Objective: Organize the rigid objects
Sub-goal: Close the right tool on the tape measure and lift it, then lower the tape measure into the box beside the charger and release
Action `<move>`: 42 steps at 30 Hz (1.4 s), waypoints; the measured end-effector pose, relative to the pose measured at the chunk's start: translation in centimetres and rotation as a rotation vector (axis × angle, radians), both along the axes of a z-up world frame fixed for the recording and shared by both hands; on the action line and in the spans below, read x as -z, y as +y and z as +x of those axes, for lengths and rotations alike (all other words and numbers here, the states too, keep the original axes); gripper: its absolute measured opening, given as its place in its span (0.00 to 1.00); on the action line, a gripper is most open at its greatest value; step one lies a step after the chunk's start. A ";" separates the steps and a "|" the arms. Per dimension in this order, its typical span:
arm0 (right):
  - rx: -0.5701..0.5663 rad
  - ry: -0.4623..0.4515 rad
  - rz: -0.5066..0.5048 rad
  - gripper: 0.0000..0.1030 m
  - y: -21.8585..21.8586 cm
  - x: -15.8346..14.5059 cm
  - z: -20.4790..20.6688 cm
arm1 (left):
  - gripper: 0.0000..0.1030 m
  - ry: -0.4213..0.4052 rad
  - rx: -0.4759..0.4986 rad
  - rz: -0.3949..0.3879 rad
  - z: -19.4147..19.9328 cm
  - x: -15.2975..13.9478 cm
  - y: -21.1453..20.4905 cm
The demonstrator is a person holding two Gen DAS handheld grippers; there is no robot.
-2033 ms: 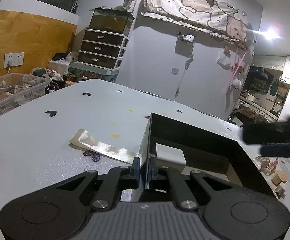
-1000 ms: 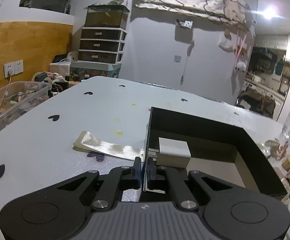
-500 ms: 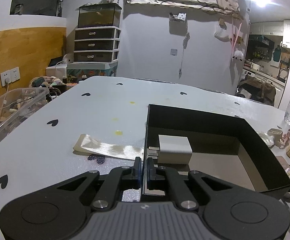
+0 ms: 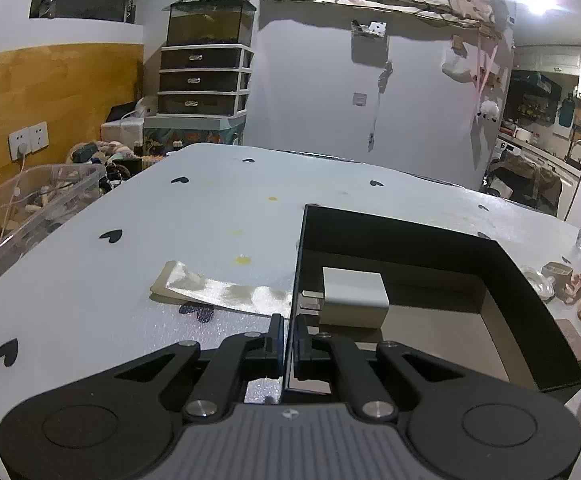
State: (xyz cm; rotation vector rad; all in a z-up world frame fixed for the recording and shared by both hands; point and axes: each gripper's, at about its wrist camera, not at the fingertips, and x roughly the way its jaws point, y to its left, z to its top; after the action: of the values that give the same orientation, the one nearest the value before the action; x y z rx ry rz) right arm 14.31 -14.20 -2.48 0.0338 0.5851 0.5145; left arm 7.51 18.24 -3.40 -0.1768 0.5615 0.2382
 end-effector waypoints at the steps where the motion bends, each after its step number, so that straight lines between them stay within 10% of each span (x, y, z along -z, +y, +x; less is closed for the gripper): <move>1: -0.014 -0.006 0.009 0.53 0.2 -0.7 0.3 | 0.03 0.000 -0.001 -0.003 0.0 0.0 0.1; 10: -0.241 -0.001 -0.004 0.53 6.7 -4.3 4.0 | 0.03 0.020 0.006 0.001 0.5 0.1 0.2; 24: -0.496 0.175 -0.282 0.53 18.1 -1.6 10.0 | 0.03 0.037 0.048 0.019 1.1 0.3 0.2; 42: -0.468 0.181 -0.311 0.69 19.4 -1.2 12.4 | 0.03 0.062 0.058 0.024 1.3 0.1 0.1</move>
State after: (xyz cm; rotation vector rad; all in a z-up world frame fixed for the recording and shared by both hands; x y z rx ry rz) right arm 26.67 5.20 -1.24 -0.3629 0.8514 0.8743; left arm 8.83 18.35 -3.46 -0.1300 0.6241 0.1941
